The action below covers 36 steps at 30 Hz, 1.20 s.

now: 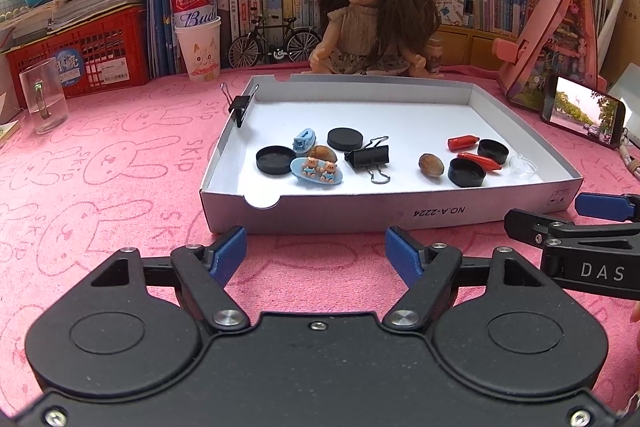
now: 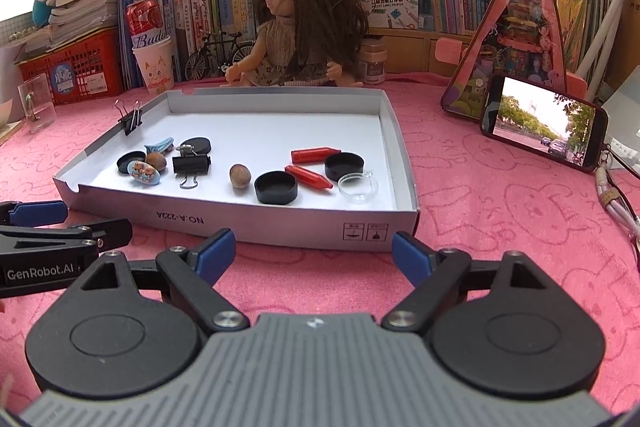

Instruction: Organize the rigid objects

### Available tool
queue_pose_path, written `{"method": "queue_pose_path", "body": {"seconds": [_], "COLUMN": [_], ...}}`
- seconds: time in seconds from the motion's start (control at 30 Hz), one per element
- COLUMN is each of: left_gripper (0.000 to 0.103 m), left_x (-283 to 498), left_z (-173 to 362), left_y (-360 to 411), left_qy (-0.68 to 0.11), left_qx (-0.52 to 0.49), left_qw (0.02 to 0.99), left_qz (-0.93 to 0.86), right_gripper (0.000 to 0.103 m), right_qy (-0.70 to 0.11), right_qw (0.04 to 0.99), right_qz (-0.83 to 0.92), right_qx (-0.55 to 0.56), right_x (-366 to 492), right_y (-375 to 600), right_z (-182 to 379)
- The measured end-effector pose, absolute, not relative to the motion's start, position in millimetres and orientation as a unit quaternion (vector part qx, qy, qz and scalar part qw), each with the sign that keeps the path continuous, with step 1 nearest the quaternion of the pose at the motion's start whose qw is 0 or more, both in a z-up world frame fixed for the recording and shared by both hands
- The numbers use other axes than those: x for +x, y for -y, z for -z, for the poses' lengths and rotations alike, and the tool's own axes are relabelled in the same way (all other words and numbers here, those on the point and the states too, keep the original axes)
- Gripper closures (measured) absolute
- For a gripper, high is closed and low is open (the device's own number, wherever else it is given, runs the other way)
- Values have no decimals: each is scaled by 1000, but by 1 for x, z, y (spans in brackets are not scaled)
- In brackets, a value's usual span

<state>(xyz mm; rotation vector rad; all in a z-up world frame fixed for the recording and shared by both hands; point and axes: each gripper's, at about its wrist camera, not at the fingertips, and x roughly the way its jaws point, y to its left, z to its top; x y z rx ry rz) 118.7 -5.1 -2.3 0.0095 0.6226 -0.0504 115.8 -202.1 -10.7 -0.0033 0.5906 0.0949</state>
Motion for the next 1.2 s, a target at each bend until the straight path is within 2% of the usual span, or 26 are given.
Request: {"method": "queue_pose_path", "body": {"seconds": [0.63,0.97,1.2], "left_gripper": [7,0,0], "left_x": [125,128,129], "left_z": [13,15,15], "left_y": [4,1,0], "left_qy": [-319,-326,-326], "left_qx": [5,-2,-2], "left_qw": [948,945,945], "left_qz": [3,-6,-6], "right_gripper": [0,0,0], "right_qy": [-326,-326,-326], "right_qw": [945,945,945], "right_qz": [-39,-39,-39], "right_qx": [-17,-17,-17], "right_x": [125,125,125], "right_y": [194,195,195], "right_z": [25,25,25]}}
